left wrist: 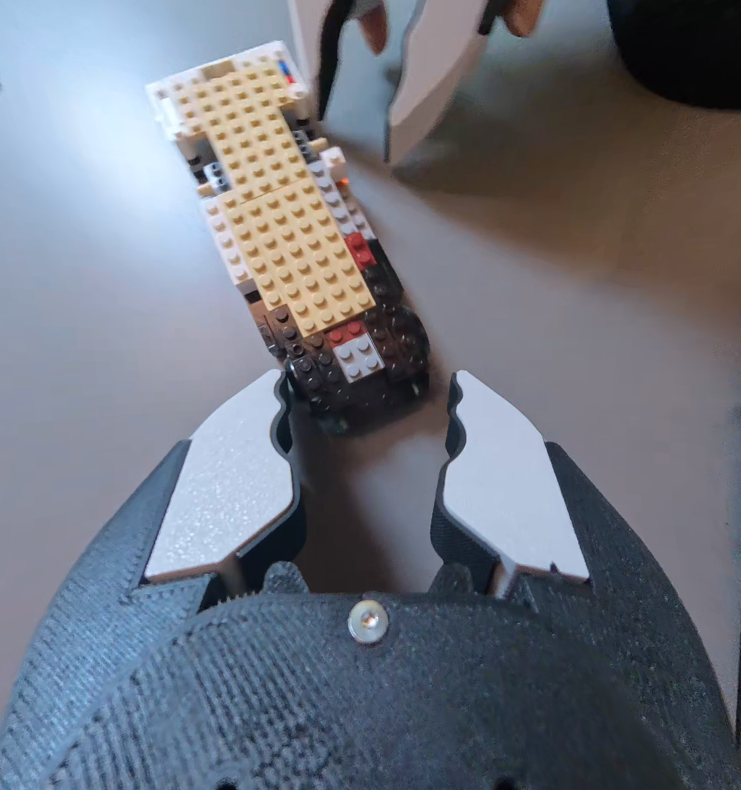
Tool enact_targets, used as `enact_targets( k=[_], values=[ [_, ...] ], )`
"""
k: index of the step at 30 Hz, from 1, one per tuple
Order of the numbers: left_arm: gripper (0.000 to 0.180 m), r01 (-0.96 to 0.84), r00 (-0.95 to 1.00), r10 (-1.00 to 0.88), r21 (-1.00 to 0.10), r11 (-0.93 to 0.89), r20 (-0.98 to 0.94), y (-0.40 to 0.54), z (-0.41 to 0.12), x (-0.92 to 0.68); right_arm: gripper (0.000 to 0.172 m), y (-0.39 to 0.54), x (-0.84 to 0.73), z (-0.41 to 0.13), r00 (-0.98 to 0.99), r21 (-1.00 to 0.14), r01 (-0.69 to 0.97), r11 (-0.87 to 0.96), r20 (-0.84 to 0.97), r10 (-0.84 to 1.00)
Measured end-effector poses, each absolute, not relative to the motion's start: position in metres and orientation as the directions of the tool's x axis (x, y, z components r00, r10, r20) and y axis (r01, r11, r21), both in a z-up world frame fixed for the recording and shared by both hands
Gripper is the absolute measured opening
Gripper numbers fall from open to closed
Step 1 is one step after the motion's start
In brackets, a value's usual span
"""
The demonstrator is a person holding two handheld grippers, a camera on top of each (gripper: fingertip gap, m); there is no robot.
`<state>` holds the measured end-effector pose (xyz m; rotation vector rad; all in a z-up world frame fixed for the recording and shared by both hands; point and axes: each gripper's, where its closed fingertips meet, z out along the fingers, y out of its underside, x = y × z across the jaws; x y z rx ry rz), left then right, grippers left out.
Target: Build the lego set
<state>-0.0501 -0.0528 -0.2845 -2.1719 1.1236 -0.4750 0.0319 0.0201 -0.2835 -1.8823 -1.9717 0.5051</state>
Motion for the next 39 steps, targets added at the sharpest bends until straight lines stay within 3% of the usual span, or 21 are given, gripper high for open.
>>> enact_targets(
  k=[8,12,19,24,30,39],
  values=[
    [0.071,-0.648,0.390,-0.919,-0.723,-0.237,-0.049,-0.067,-0.278,0.002,0.065,0.031,-0.004,-0.269,-0.245,-0.455,0.886,0.087,-0.300,0.922],
    [0.070,-0.629,0.336,-0.939,-0.761,-0.161,-0.079,-0.063,-0.266,0.023,0.065,0.030,-0.033,-0.262,-0.304,-0.441,0.889,0.120,-0.374,0.876],
    [0.056,-0.502,0.528,-0.844,-0.835,-0.225,-0.091,-0.041,-0.226,-0.048,0.066,0.036,-0.048,-0.240,-0.262,-0.546,0.821,0.165,-0.103,0.960],
    [0.055,-0.504,0.667,-0.742,-0.771,-0.389,-0.062,-0.040,-0.250,-0.130,0.070,0.043,0.015,-0.247,-0.192,-0.495,0.839,0.225,0.117,0.974],
    [0.048,-0.546,0.686,-0.725,-0.707,-0.449,-0.069,-0.051,-0.271,-0.156,0.072,0.042,0.054,-0.277,-0.097,-0.478,0.871,0.116,0.064,0.993],
    [0.025,-0.622,0.668,-0.741,-0.598,-0.507,-0.067,-0.044,-0.283,-0.154,0.065,0.051,0.002,-0.286,-0.213,-0.464,0.860,0.214,0.056,0.976]
  ],
)
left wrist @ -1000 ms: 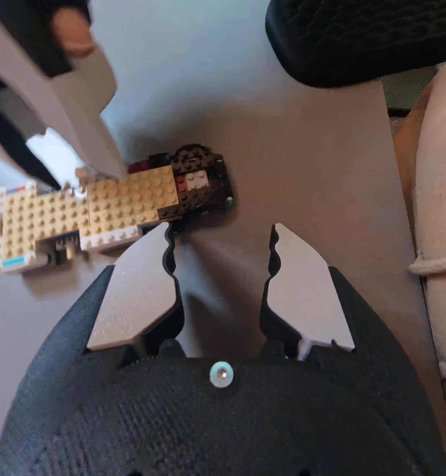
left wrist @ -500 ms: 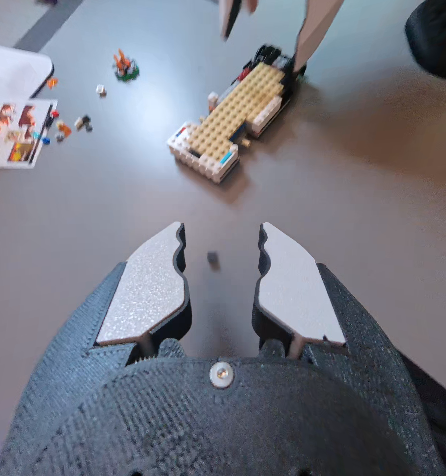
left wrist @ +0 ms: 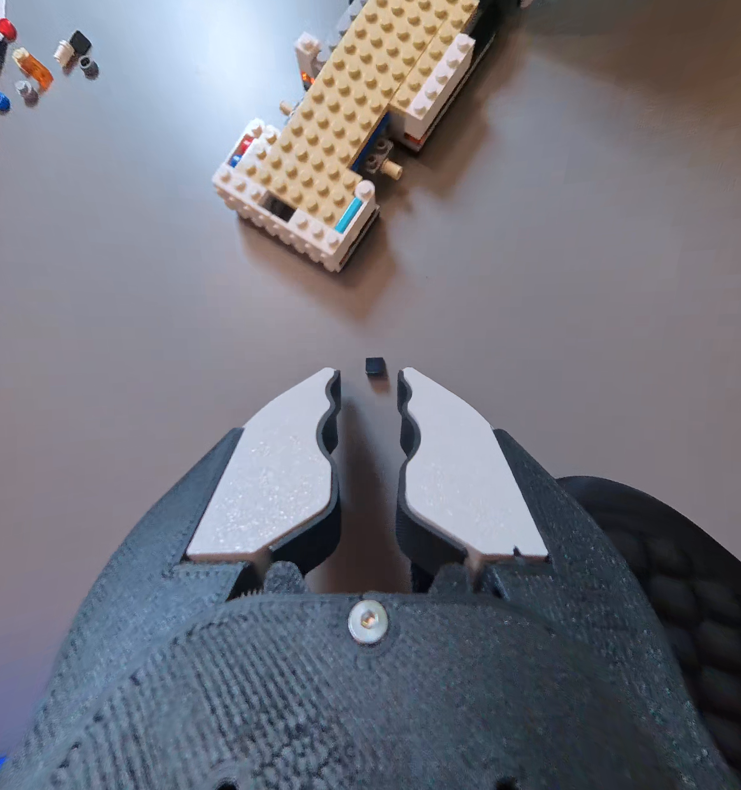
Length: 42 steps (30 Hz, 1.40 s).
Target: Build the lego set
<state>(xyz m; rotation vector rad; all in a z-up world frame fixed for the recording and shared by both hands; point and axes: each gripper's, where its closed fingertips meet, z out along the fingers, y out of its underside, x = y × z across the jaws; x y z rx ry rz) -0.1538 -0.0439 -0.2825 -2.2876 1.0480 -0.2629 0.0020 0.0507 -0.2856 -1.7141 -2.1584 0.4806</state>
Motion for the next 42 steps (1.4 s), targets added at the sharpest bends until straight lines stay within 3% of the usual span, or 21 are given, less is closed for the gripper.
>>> enact_targets(
  k=[7,15,27,29,32,38,42],
  values=[
    [0.008,-0.625,0.655,-0.753,-0.605,-0.493,-0.064,-0.043,-0.286,-0.142,0.065,0.066,-0.021,-0.281,-0.208,-0.520,0.825,0.221,0.082,0.975],
    [0.008,-0.668,0.513,-0.850,-0.676,-0.310,-0.118,-0.045,-0.275,-0.098,0.056,0.034,0.013,-0.248,-0.172,-0.672,0.710,0.212,0.127,0.977],
    [0.008,-0.774,0.165,-0.976,-0.632,-0.038,-0.144,-0.034,-0.286,0.026,0.052,-0.010,0.064,-0.266,-0.209,-0.673,0.716,0.185,0.046,0.977],
    [0.010,-0.768,0.160,-0.976,-0.639,-0.029,-0.148,-0.027,-0.285,0.035,0.051,-0.009,0.068,-0.268,-0.205,-0.678,0.713,0.178,0.041,0.978],
    [0.029,-0.760,0.166,-0.977,-0.649,-0.039,-0.136,-0.022,-0.282,0.039,0.051,-0.007,0.071,-0.269,-0.206,-0.687,0.707,0.170,0.031,0.978],
    [0.035,-0.725,0.225,-0.964,-0.685,-0.071,-0.138,-0.018,-0.265,0.014,0.028,-0.014,0.061,-0.268,-0.276,-0.715,0.664,0.218,0.036,0.960],
    [0.035,-0.725,0.302,-0.934,-0.682,-0.096,-0.189,-0.008,-0.255,-0.017,0.024,-0.025,0.042,-0.270,-0.353,-0.696,0.656,0.292,0.060,0.934]
  ],
)
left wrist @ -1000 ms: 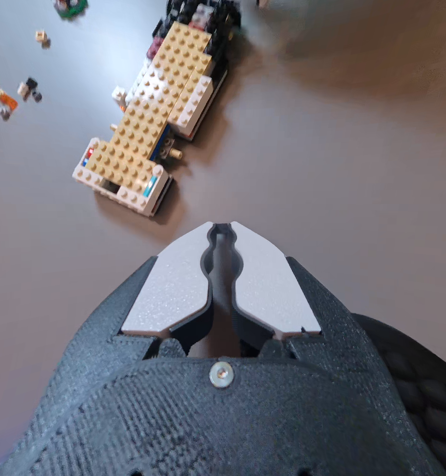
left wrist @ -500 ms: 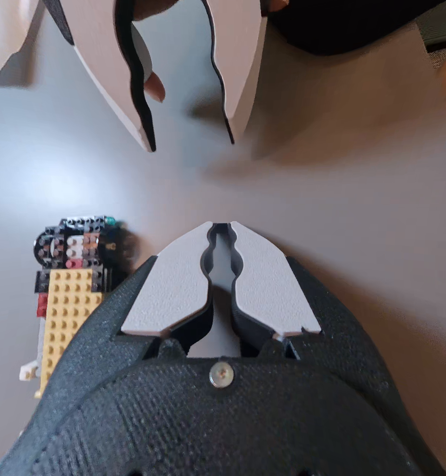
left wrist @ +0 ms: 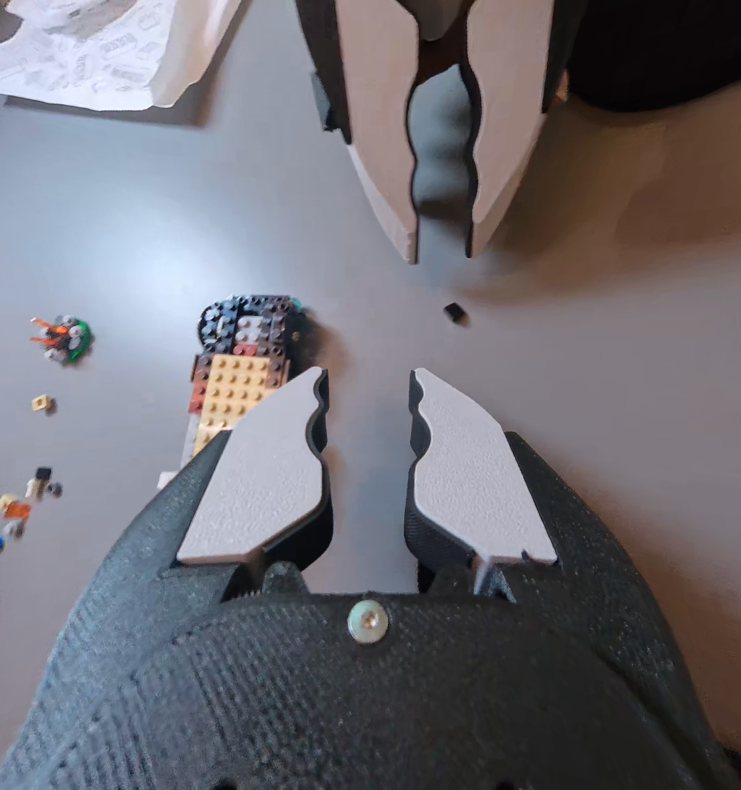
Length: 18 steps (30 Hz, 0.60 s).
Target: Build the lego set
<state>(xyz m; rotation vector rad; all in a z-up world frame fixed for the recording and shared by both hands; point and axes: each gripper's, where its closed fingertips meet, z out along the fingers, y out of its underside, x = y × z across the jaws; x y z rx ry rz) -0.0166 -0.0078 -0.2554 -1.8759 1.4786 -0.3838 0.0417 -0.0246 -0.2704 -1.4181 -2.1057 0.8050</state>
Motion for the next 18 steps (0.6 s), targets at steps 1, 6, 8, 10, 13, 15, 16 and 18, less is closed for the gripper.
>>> enact_targets(
  k=[1,6,8,10,13,15,16,18],
  values=[
    [0.035,-0.723,0.326,-0.922,-0.683,-0.102,-0.208,-0.003,-0.253,-0.025,0.022,-0.028,0.037,-0.272,-0.375,-0.689,0.653,0.315,0.067,0.925],
    [0.042,-0.714,0.431,-0.875,-0.676,-0.182,-0.220,0.022,-0.250,-0.062,0.018,-0.034,0.023,-0.279,-0.442,-0.635,0.672,0.382,0.070,0.894],
    [0.048,-0.719,0.442,-0.875,-0.661,-0.214,-0.198,0.026,-0.251,-0.068,0.012,-0.032,0.022,-0.280,-0.445,-0.618,0.684,0.388,0.069,0.893],
    [0.053,-0.744,0.426,-0.883,-0.632,-0.217,-0.199,0.030,-0.255,-0.071,0.011,-0.032,0.022,-0.282,-0.451,-0.599,0.694,0.399,0.070,0.890],
    [0.064,-0.798,0.381,-0.908,-0.557,-0.229,-0.173,0.033,-0.264,-0.070,0.011,-0.033,0.023,-0.284,-0.463,-0.569,0.711,0.413,0.063,0.884],
    [0.068,-0.829,0.346,-0.923,-0.515,-0.217,-0.168,0.035,-0.269,-0.066,0.011,-0.035,0.022,-0.285,-0.470,-0.559,0.716,0.418,0.056,0.881],
    [0.071,-0.845,0.326,-0.931,-0.494,-0.207,-0.167,0.036,-0.272,-0.065,0.011,-0.036,0.022,-0.285,-0.472,-0.554,0.719,0.419,0.053,0.880],
    [0.072,-0.873,0.302,-0.936,-0.448,-0.194,-0.181,0.042,-0.277,-0.065,0.008,-0.036,0.023,-0.285,-0.472,-0.546,0.725,0.420,0.051,0.880]
  ],
)
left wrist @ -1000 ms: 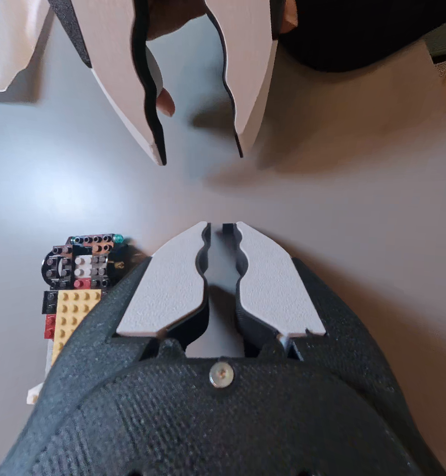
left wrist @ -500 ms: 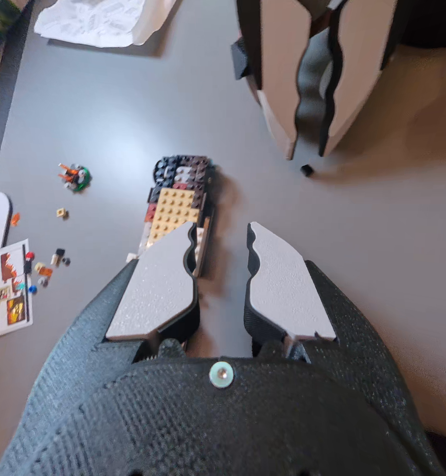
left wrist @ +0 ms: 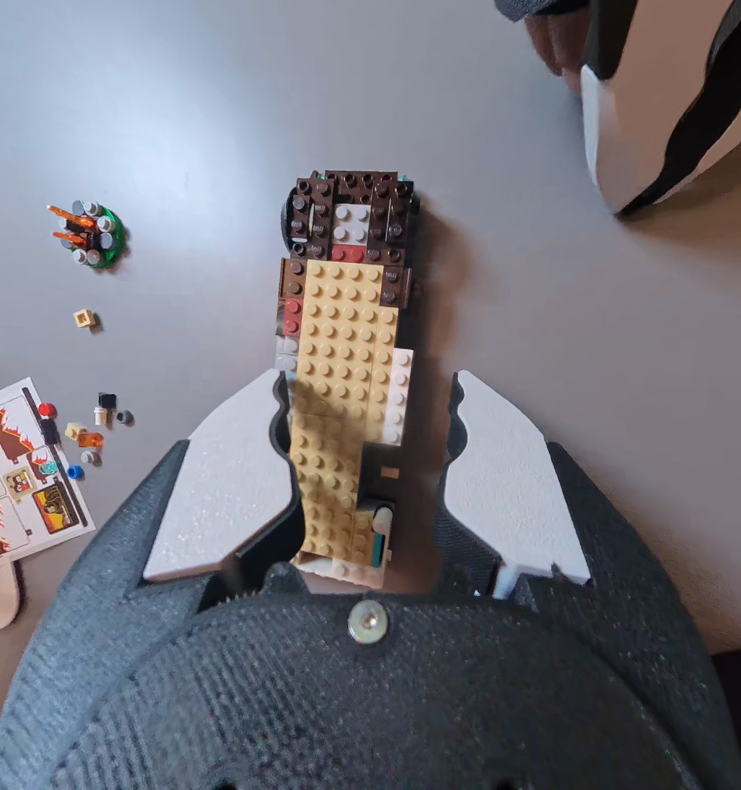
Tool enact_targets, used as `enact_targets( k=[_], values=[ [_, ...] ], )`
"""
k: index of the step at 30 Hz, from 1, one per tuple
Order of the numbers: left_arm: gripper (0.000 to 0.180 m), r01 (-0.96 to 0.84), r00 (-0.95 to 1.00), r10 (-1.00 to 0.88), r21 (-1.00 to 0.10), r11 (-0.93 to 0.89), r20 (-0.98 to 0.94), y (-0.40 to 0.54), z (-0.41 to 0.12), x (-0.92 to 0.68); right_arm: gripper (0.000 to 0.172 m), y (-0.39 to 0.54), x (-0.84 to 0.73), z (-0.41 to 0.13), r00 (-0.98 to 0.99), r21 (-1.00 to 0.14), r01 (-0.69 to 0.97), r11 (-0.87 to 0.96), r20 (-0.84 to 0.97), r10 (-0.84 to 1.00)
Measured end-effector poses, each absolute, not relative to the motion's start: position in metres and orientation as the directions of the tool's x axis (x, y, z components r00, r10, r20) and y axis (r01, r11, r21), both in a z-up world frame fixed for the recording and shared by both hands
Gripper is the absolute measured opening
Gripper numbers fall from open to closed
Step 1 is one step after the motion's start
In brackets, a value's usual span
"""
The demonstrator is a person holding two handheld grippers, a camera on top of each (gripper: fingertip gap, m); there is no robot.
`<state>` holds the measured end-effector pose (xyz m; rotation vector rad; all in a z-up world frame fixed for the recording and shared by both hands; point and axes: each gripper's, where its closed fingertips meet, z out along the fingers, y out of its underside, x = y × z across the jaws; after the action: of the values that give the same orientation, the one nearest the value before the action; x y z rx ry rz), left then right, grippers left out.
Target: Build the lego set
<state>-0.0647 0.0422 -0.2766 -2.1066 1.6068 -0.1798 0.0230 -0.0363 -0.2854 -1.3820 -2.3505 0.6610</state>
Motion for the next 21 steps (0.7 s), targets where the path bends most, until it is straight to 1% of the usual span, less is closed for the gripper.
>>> enact_targets(
  k=[3,5,8,10,12,14,18,21],
  values=[
    [0.072,-0.898,0.260,-0.945,-0.409,-0.161,-0.199,0.047,-0.280,-0.064,0.010,-0.036,0.025,-0.285,-0.460,-0.553,0.729,0.404,0.041,0.887],
    [0.069,-0.902,0.258,-0.946,-0.400,-0.162,-0.198,0.049,-0.280,-0.064,0.024,-0.036,0.026,-0.283,-0.447,-0.570,0.730,0.377,0.020,0.894],
    [0.064,-0.903,0.256,-0.945,-0.401,-0.157,-0.206,0.051,-0.280,-0.065,0.024,-0.023,0.024,-0.268,-0.401,-0.637,0.700,0.323,0.023,0.916],
    [0.063,-0.899,0.260,-0.944,-0.408,-0.160,-0.204,0.052,-0.279,-0.065,0.024,0.001,0.017,-0.259,-0.329,-0.663,0.681,0.310,0.102,0.939],
    [0.063,-0.896,0.264,-0.942,-0.413,-0.161,-0.206,0.052,-0.279,-0.065,0.025,0.025,0.006,-0.252,-0.256,-0.668,0.660,0.343,0.229,0.939],
    [0.063,-0.892,0.270,-0.941,-0.422,-0.164,-0.205,0.052,-0.279,-0.064,0.028,0.042,-0.006,-0.252,-0.210,-0.643,0.652,0.401,0.354,0.911],
    [0.062,-0.869,0.299,-0.929,-0.465,-0.170,-0.218,0.053,-0.275,-0.064,0.030,0.056,-0.013,-0.274,-0.255,-0.490,0.699,0.521,0.509,0.822],
    [0.062,-0.838,0.326,-0.913,-0.523,-0.159,-0.245,0.046,-0.259,-0.066,0.024,0.060,-0.015,-0.276,-0.268,-0.426,0.694,0.581,0.595,0.758]
  ],
)
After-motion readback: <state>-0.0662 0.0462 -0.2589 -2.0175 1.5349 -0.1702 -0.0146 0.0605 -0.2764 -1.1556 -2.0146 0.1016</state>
